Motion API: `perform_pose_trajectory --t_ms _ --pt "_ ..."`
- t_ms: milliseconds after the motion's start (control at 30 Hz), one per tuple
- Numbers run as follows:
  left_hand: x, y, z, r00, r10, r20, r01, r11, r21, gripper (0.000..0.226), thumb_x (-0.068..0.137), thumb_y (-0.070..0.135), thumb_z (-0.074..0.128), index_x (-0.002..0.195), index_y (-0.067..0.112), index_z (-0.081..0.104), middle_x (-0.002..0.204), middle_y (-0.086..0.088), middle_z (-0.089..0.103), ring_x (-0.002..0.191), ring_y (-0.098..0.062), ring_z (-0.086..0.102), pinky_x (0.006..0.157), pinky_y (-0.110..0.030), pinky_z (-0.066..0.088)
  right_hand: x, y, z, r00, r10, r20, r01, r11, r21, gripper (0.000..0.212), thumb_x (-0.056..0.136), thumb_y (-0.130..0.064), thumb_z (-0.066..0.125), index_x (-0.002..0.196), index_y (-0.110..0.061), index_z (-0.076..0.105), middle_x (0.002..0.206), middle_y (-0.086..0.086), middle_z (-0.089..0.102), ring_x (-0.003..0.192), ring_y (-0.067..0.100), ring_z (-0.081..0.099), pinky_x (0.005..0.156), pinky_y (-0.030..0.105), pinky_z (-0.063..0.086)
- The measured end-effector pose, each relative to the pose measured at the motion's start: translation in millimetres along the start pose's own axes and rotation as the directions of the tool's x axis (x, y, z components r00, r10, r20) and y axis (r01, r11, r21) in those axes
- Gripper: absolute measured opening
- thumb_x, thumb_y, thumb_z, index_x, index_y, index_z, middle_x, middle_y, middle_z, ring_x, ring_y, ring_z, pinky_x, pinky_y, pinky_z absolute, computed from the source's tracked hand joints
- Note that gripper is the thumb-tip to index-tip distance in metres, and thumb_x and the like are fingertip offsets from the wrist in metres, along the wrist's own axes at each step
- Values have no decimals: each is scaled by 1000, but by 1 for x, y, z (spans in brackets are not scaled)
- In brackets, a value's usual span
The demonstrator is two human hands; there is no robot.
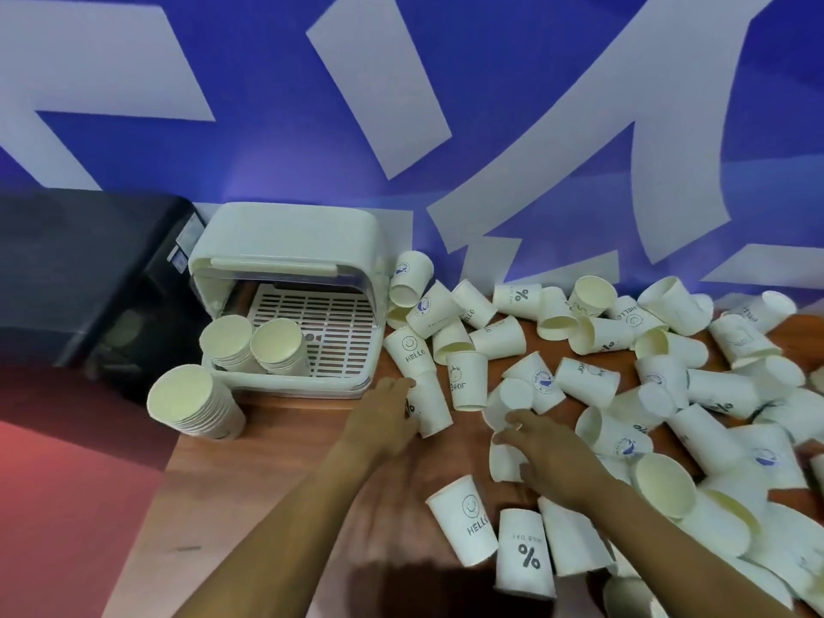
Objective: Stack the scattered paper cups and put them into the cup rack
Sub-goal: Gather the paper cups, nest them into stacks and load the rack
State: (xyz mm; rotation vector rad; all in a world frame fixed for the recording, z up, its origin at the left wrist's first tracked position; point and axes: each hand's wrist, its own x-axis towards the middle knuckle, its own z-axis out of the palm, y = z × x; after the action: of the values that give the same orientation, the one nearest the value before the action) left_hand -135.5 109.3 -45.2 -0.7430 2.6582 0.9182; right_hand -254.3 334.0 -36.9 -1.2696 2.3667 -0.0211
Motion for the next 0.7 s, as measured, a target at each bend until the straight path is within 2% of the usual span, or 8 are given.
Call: perform_pose_trajectory --t_ms 133,367,567,700 --pt "17 8 4 997 -68 -21 68 998 9 62 90 26 52 146 18 28 144 -6 36 127 -29 41 105 -39 37 4 14 9 996 -88 6 88 996 18 53 78 -16 59 129 -29 54 148 4 35 128 26 42 96 39 42" --pt "38 15 16 991 -136 11 135 990 31 65 90 29 51 148 18 24 143 -10 36 128 -30 40 106 -43 37 13 24 18 996 -88 -2 88 996 -3 52 83 -14 56 132 -28 49 149 -3 30 128 20 38 95 28 36" --pt "39 18 22 990 -143 21 141 987 73 58 88 27 55 141 19 32 129 -10 45 116 -32 47 99 -40 41 17 26 15 996 -80 -33 80 997 10 41 83 -22 54 124 -28 49 146 -8 30 125 17 40 87 25 35" --pt "35 16 20 992 -125 29 123 990 72 49 88 27 56 133 16 40 124 -9 49 114 -29 50 94 -37 43 17 26 13 997 -61 -47 62 998 27 35 84 -26 52 119 -26 51 144 -8 33 116 17 45 82 25 36"
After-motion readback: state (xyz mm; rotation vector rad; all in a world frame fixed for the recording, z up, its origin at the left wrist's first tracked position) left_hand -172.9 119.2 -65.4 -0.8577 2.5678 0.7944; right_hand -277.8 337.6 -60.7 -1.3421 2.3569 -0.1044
